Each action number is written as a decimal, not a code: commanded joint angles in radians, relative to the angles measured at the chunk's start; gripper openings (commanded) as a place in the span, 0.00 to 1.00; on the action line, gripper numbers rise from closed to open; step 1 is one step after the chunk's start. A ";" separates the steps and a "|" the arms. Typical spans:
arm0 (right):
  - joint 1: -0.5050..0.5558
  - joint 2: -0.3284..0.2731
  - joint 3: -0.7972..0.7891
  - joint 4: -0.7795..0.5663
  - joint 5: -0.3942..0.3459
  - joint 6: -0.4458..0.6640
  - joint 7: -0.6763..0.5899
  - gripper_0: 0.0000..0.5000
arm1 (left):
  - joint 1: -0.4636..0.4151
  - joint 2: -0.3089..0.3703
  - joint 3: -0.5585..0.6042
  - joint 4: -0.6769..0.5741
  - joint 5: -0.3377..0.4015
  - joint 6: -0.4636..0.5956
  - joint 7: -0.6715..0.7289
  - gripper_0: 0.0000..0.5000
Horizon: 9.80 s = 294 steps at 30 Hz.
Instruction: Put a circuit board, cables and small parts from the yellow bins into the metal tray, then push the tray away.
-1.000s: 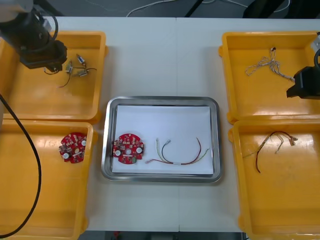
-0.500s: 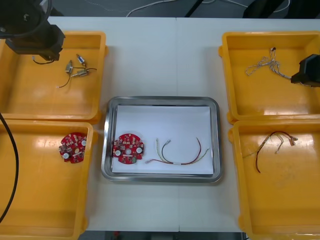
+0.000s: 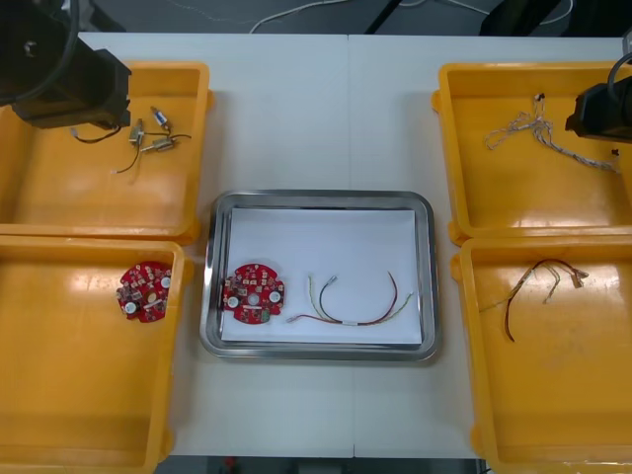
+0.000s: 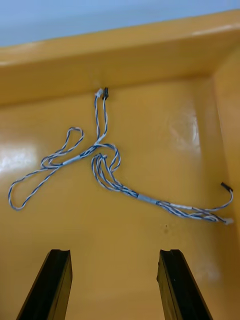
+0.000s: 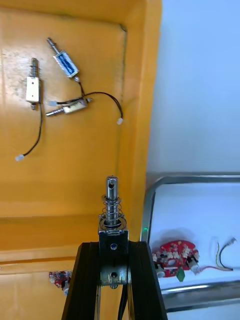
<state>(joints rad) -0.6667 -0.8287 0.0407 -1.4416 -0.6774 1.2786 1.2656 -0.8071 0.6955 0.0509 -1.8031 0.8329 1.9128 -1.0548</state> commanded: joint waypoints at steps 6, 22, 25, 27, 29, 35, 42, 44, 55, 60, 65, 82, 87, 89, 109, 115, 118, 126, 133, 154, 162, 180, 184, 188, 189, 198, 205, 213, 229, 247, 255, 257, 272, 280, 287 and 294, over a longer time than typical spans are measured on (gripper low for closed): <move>-0.059 -0.073 0.099 0.099 0.019 -0.179 0.153 1.00 | 0.085 0.059 -0.019 -0.203 0.101 0.007 0.271 0.00; -0.149 -0.053 0.176 0.403 -0.163 -0.407 0.451 1.00 | 0.082 0.075 -0.273 -0.294 0.106 0.007 0.524 0.00; -0.162 -0.036 0.188 0.440 -0.163 -0.436 0.451 1.00 | 0.069 0.073 -0.321 -0.292 0.095 0.007 0.559 0.00; -0.168 -0.021 0.191 0.458 -0.162 -0.444 0.452 1.00 | 0.060 0.073 -0.356 -0.285 0.091 0.007 0.575 0.00; -0.168 -0.007 0.191 0.460 -0.157 -0.444 0.452 1.00 | 0.052 0.072 -0.382 -0.274 0.088 -0.006 0.581 0.00; -0.168 0.022 0.199 0.486 -0.163 -0.462 0.452 1.00 | 0.019 0.050 -0.470 -0.214 0.052 -0.084 0.595 0.00; -0.168 0.059 0.200 0.524 -0.163 -0.498 0.462 1.00 | -0.050 -0.008 -0.554 -0.096 -0.005 -0.155 0.582 0.00; -0.168 0.065 0.200 0.530 -0.162 -0.502 0.465 1.00 | -0.066 -0.024 -0.571 -0.064 -0.017 -0.173 0.579 0.00; -0.166 0.092 0.200 0.557 -0.165 -0.518 0.475 1.00 | -0.141 -0.096 -0.660 0.094 -0.069 -0.285 0.524 0.00; -0.166 0.097 0.202 0.563 -0.165 -0.516 0.479 1.00 | -0.152 -0.122 -0.666 0.134 -0.069 -0.279 0.457 0.00; -0.166 0.103 0.202 0.572 -0.169 -0.516 0.479 0.65 | -0.152 -0.128 -0.698 0.139 -0.086 -0.276 0.429 0.00; -0.168 0.065 0.163 0.469 -0.165 -0.413 0.506 0.00 | -0.144 -0.177 -0.740 0.194 -0.153 -0.253 0.378 0.00; -0.168 0.049 0.100 0.400 -0.162 -0.283 0.525 0.00 | -0.138 -0.189 -0.755 0.203 -0.181 -0.270 0.371 0.00; -0.168 0.049 0.077 0.382 -0.160 -0.232 0.534 0.00 | -0.126 -0.194 -0.757 0.203 -0.196 -0.279 0.371 0.00; -0.168 0.049 0.044 0.371 -0.215 -0.015 0.558 0.00 | -0.037 -0.206 -0.763 0.197 -0.305 -0.305 0.342 0.00; -0.168 0.049 0.044 0.371 -0.217 -0.015 0.561 0.05 | -0.018 -0.212 -0.763 0.196 -0.327 -0.307 0.335 0.00; -0.168 0.049 0.045 0.371 -0.215 -0.015 0.571 0.72 | -0.014 -0.212 -0.763 0.191 -0.333 -0.307 0.335 0.00; -0.168 0.039 0.027 0.357 -0.215 0.025 0.609 1.00 | -0.011 -0.212 -0.763 0.188 -0.331 -0.308 0.338 0.66; -0.168 0.008 0.027 0.331 -0.215 0.073 0.656 1.00 | -0.011 -0.206 -0.750 0.165 -0.327 -0.301 0.343 0.90; -0.174 -0.066 0.025 0.331 -0.212 0.173 0.956 1.00 | -0.104 -0.094 -0.531 -0.025 -0.044 -0.023 0.335 1.00; -0.174 -0.049 0.031 0.345 -0.203 0.171 1.107 1.00 | -0.116 0.004 -0.398 -0.047 0.028 0.007 0.249 1.00; -0.174 0.016 0.070 0.432 -0.188 0.077 1.169 1.00 | -0.116 0.055 -0.223 0.151 -0.140 0.007 -0.050 1.00; -0.169 0.033 0.071 0.434 -0.172 0.071 1.163 1.00 | -0.116 0.050 -0.195 0.212 -0.184 0.007 -0.099 1.00; -0.168 0.054 0.070 0.452 -0.169 0.059 1.164 1.00 | -0.116 0.049 -0.177 0.257 -0.212 -0.012 -0.128 1.00; -0.168 0.056 0.071 0.455 -0.169 0.056 1.166 1.00 | -0.116 0.050 -0.177 0.261 -0.215 -0.017 -0.129 1.00; -0.143 0.079 0.074 0.469 -0.168 0.013 1.167 1.00 | -0.116 0.049 -0.177 0.272 -0.247 -0.044 -0.148 1.00; -0.129 0.083 0.111 0.469 -0.160 -0.024 1.163 1.00 | -0.116 0.049 -0.177 0.277 -0.242 -0.064 -0.157 1.00; -0.114 0.083 0.128 0.469 -0.157 -0.033 1.161 1.00 | -0.118 0.039 -0.177 0.309 -0.245 -0.107 -0.172 1.00; -0.097 0.083 0.142 0.471 -0.131 -0.045 1.160 0.27 | -0.118 0.024 -0.177 0.367 -0.293 -0.167 -0.208 1.00; -0.159 0.031 0.067 0.323 -0.116 0.142 1.170 0.00 | -0.132 -0.021 -0.189 0.467 -0.356 -0.290 -0.221 1.00; -0.160 0.014 -0.070 0.148 -0.116 0.355 1.164 0.00 | -0.169 -0.054 -0.238 0.558 -0.393 -0.396 -0.206 1.00; -0.160 0.013 -0.088 0.115 -0.116 0.395 1.161 0.00 | -0.169 -0.057 -0.238 0.559 -0.402 -0.406 -0.206 1.00; -0.160 0.014 -0.186 -0.171 -0.139 0.641 1.120 0.00 | -0.204 -0.086 -0.238 0.735 -0.405 -0.601 -0.235 1.00; -0.148 0.094 -0.188 -0.339 -0.179 0.641 1.092 0.00 | -0.210 -0.100 -0.240 0.783 -0.406 -0.653 -0.246 1.00; -0.106 0.154 -0.143 -0.445 -0.251 0.641 1.078 0.00 | -0.213 -0.117 -0.267 0.812 -0.405 -0.683 -0.251 1.00; -0.097 0.191 -0.013 -0.556 -0.245 0.641 1.065 0.00 | -0.215 -0.131 -0.283 0.869 -0.397 -0.739 -0.267 1.00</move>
<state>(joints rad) -0.7682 -0.6619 -0.0411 -1.9364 -0.9191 1.9168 2.3710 -0.9634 0.5799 -0.2073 -0.9466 0.4306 1.2040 -1.2014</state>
